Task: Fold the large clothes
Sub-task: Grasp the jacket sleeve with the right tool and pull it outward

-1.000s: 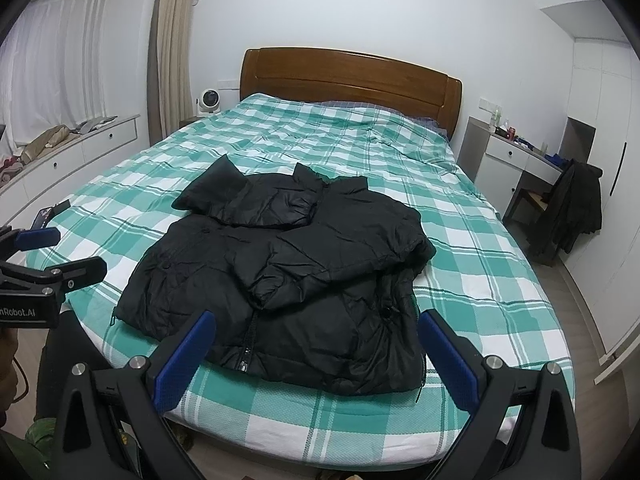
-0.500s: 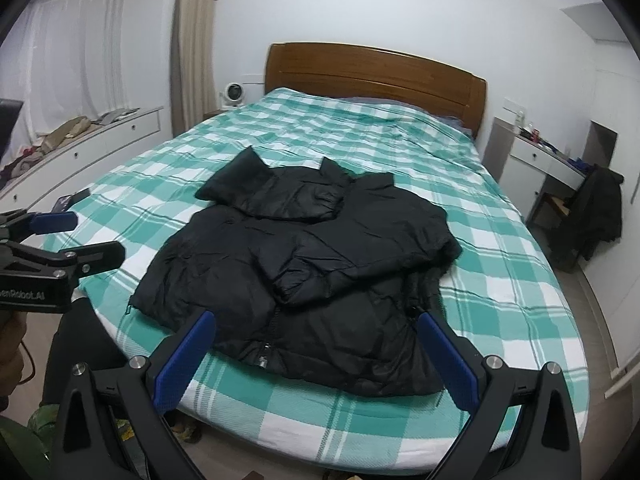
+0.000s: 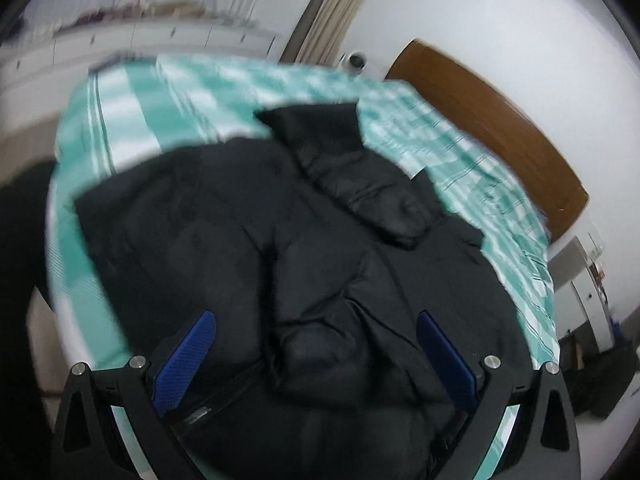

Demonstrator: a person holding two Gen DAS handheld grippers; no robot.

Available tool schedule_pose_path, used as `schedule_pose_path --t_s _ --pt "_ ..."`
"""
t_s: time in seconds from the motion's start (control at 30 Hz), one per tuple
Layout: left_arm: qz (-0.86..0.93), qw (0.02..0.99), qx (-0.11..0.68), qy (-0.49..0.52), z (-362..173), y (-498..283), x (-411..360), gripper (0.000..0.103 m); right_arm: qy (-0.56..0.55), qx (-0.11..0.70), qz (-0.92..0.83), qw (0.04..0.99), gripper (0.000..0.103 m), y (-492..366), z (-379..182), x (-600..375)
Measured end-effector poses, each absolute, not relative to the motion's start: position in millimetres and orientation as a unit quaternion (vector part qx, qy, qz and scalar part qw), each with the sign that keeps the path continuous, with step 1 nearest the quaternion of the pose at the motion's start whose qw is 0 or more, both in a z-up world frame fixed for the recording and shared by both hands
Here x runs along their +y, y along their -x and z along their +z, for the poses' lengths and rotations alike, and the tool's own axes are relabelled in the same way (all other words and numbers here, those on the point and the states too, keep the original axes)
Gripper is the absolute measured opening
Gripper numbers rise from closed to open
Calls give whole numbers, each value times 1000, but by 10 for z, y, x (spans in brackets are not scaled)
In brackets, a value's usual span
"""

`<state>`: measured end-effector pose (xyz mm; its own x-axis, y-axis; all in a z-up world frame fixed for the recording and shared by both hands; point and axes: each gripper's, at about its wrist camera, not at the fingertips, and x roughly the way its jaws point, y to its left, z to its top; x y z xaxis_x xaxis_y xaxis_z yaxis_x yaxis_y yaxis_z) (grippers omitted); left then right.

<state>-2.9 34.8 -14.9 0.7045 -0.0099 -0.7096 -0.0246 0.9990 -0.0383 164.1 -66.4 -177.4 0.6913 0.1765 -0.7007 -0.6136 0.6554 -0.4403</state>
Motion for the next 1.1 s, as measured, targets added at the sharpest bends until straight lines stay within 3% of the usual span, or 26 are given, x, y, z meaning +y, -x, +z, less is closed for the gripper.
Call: schedule_pose_path --t_s 0.03,0.07,0.1,0.13,0.2,0.5,0.63,0.83,1.03,1.1 --pt "6 922 386 24 -160 30 366 103 343 335 232 846 91 -1729 -1857 -678" --pt "8 921 388 24 -169 30 383 103 332 352 236 843 69 -1797 -1902 -713" --pt "10 921 389 24 -177 28 396 103 316 360 234 846 55 -1822 -1891 -761" --pt "13 920 390 24 -187 21 409 103 295 362 231 853 26 -1810 -1819 -817" --pt "14 919 393 27 -209 -3 432 103 256 357 228 869 18 -1731 -1620 -960" --pt "-2 918 397 16 -217 -58 310 103 32 236 114 965 15 -1570 37 -2675" --pt "-4 917 398 14 -216 -76 291 103 -27 211 1 977 15 -1548 328 -3784" --pt "-6 915 403 10 -229 -112 249 103 -64 249 -159 953 15 -1696 -15 -5065" --pt "1 913 408 -1 -249 -142 223 103 -160 322 -263 895 16 -1654 -796 -6136" --pt "4 912 411 -6 -271 -176 218 103 -170 339 -295 877 36 -1528 -999 -6239"
